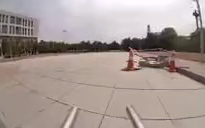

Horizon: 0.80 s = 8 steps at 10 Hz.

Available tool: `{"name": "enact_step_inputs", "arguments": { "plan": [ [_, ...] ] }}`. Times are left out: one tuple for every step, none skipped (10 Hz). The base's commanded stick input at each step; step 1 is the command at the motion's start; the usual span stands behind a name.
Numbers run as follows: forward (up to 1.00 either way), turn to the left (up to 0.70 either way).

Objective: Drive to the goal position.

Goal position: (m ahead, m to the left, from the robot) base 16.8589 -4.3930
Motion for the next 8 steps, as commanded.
{"name": "enact_step_inputs", "arguments": {
  "plan": [
    [0.70, 0.00],
    [0.70, 0.00],
    [0.70, 0.00],
    [0.70, 0.00],
    [0.70, 0.00],
    [0.70, 0.00],
    [0.70, 0.00],
    [0.70, 0.00]
  ]
}}
